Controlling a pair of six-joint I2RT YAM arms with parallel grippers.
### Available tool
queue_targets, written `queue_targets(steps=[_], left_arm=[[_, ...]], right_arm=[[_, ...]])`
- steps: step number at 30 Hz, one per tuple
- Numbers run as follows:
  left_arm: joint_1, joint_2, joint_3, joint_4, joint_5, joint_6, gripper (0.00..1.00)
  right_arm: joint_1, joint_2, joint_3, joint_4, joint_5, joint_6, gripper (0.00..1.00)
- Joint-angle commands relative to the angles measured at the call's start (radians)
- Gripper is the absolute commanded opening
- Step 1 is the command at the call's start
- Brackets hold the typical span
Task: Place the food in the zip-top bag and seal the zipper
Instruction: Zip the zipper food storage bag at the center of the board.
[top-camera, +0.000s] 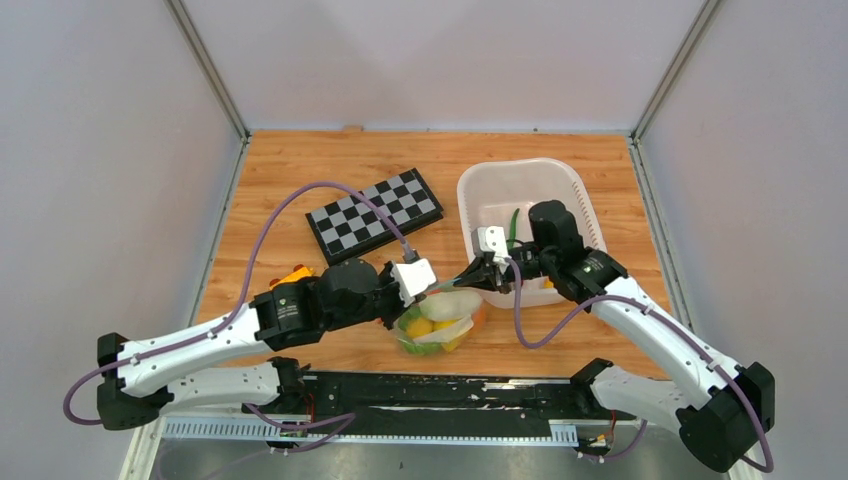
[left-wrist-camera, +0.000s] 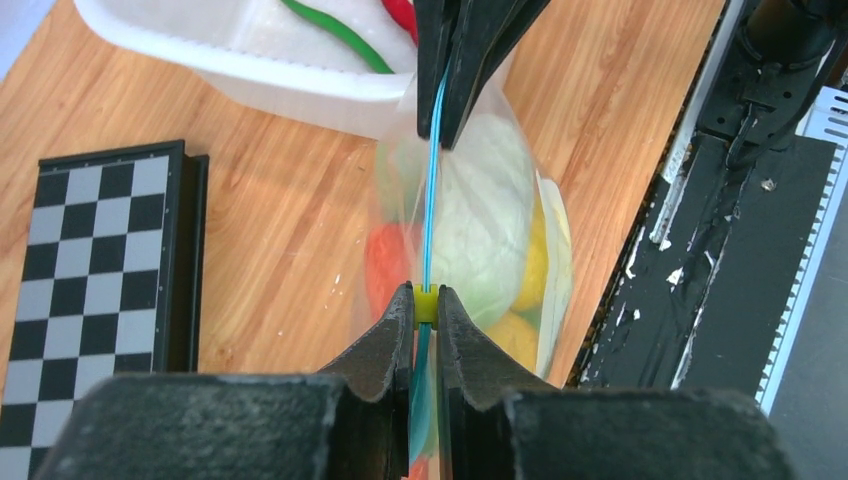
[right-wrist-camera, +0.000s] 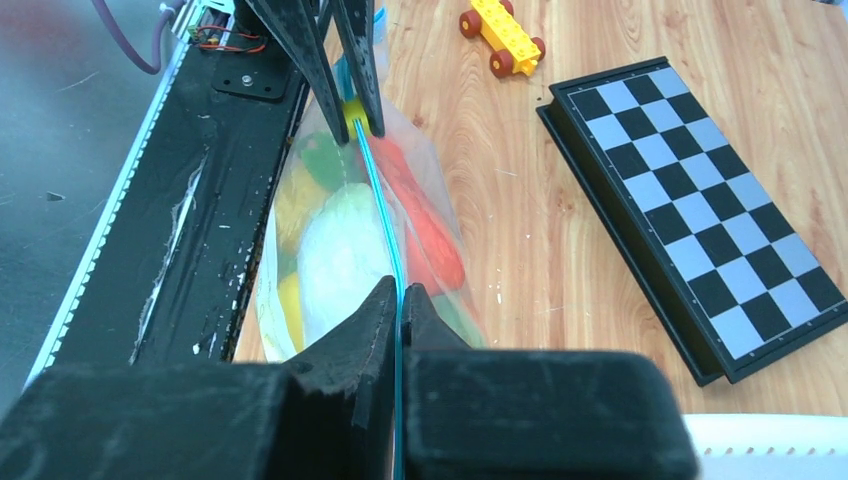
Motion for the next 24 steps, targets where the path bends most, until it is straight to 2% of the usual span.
queue_targets(steps=[1, 12, 24], left_arm=[[0.001, -0.078, -0.027, -0.077, -0.058, -0.049, 0.02], [0.001, -0.095, -0.046, -0.199, -0.135, -0.129, 0.03], [0.0, -0.14, -0.023, -0.349, -0.237, -0.165, 0.05]], right_arm=[[-0.008, -0.031, -0.004, 0.089, 0.059, 0.01, 0.0], [-0.027, -0.041, -0.017, 0.121, 0.15, 0.03, 0.0], [-0.055, -0.072, -0.043, 0.146, 0.149, 0.047, 0.0]])
